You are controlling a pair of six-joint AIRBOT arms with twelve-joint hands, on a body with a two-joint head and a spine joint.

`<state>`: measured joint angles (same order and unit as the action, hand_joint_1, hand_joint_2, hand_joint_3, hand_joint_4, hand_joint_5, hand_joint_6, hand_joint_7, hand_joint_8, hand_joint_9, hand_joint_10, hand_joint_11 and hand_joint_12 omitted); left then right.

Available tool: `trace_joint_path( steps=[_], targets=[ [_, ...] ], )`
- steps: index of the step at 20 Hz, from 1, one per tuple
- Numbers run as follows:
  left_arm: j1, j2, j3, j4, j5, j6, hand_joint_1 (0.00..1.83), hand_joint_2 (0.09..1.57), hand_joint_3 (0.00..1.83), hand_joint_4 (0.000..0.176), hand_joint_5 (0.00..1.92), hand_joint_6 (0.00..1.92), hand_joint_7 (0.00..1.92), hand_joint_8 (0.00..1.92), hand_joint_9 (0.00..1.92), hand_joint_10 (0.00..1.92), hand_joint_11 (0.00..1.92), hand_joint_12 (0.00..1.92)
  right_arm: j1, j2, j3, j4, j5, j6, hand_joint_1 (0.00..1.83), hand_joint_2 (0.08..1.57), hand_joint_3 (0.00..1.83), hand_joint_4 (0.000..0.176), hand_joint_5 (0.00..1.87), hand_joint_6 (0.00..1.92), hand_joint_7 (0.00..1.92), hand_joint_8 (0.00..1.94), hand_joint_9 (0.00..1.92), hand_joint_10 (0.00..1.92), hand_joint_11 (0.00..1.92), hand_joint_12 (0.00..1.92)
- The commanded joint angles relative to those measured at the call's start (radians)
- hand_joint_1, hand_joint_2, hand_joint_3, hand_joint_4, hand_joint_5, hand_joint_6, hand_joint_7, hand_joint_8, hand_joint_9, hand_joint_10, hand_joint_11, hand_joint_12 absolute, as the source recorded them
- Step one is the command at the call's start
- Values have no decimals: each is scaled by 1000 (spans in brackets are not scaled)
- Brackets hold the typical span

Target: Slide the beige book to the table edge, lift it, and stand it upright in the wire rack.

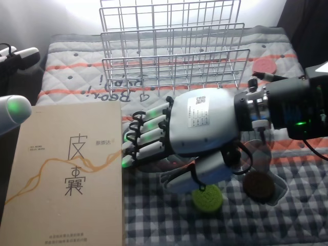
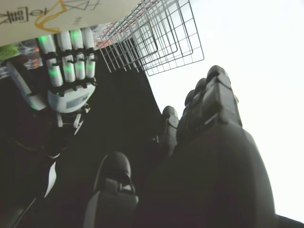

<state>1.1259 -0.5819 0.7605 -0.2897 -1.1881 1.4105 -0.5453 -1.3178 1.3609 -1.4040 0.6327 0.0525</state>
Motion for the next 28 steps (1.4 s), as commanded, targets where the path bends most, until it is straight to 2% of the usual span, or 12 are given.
trace_joint_path(
  steps=[1,14,16,19,22,28],
  targets=[
    [-7,2,5,-7,-120,-6,0,1206,13,176,128,0,0,0,0,0,0,0,13,-11,1,60,53,5,0,1445,3,0,233,4,197,4,188,7,120,244],
    [-7,-7,11,-7,-113,-6,0,1219,6,176,68,2,0,0,0,0,0,0,30,-94,37,79,54,5,0,1436,0,0,215,2,176,1,170,2,103,247],
    [-7,-7,11,-7,-113,-7,0,1227,9,176,79,6,0,0,0,0,0,0,31,-104,39,79,54,5,0,1453,3,0,250,12,221,16,226,21,163,279],
    [-7,-9,11,-7,-111,-8,0,1230,7,176,98,11,0,0,0,0,0,0,34,-116,42,79,54,5,0,1459,1,0,268,4,241,6,256,12,201,305],
    [-7,-9,11,-7,-110,-10,0,1234,7,176,68,0,0,0,0,0,0,0,35,-120,40,79,54,5,0,1459,1,0,240,0,211,0,229,0,144,283],
    [-8,-9,12,-7,-108,-12,0,1239,5,176,79,4,0,0,0,0,0,0,35,-128,40,78,54,5,0,1471,4,0,254,4,226,3,233,1,146,277]
  ],
)
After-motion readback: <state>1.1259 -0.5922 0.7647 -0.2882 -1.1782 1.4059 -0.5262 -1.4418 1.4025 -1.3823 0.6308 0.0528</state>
